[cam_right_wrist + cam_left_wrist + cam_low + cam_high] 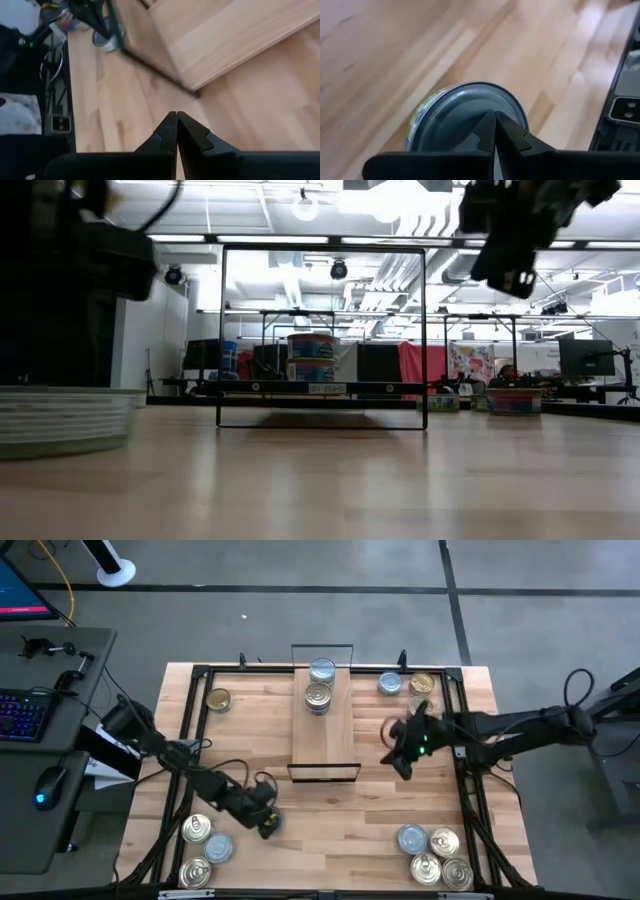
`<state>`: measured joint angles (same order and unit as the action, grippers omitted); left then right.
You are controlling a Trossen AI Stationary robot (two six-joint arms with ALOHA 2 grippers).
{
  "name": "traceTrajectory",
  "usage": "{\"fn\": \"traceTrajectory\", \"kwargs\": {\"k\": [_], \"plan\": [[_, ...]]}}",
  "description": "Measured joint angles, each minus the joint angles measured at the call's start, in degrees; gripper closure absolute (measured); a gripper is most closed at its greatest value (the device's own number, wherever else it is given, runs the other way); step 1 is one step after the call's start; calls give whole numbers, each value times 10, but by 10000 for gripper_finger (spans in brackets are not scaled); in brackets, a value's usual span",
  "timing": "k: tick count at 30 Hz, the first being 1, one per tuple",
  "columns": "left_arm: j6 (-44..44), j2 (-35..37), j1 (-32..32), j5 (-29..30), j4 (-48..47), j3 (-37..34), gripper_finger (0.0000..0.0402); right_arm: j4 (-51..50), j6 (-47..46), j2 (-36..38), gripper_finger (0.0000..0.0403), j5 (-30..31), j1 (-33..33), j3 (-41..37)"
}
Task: Stack canned seafood by type on shelf
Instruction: Move the green tuna can to the bottom middle of the table, then stack the green tuna can on top of the green tuna can on the shelf
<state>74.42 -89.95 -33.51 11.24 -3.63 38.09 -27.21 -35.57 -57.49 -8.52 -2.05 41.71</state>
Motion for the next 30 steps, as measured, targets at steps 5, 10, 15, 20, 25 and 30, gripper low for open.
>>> {"fn": "traceTrajectory", "kwargs": {"k": [5, 10, 15, 20, 25, 30], "plan": [[-117, -70, 30, -16, -7, 87, 402, 0, -42, 0, 403, 59, -109, 0], [-278, -124, 47, -47, -58, 192, 401, 12, -42, -14, 403, 92, -192, 0], [-376, -103, 37, -22, -224, 287, 401, 98, -27, -72, 403, 66, -254, 0], [-361, -19, -8, 52, -276, 270, 402, 189, -39, -194, 403, 71, -296, 30], [-297, 59, -59, 104, -222, 162, 402, 183, 16, -347, 403, 103, -307, 144], [-301, 75, -93, 124, -42, 45, 401, 137, 56, -487, 403, 148, -289, 283]]}}
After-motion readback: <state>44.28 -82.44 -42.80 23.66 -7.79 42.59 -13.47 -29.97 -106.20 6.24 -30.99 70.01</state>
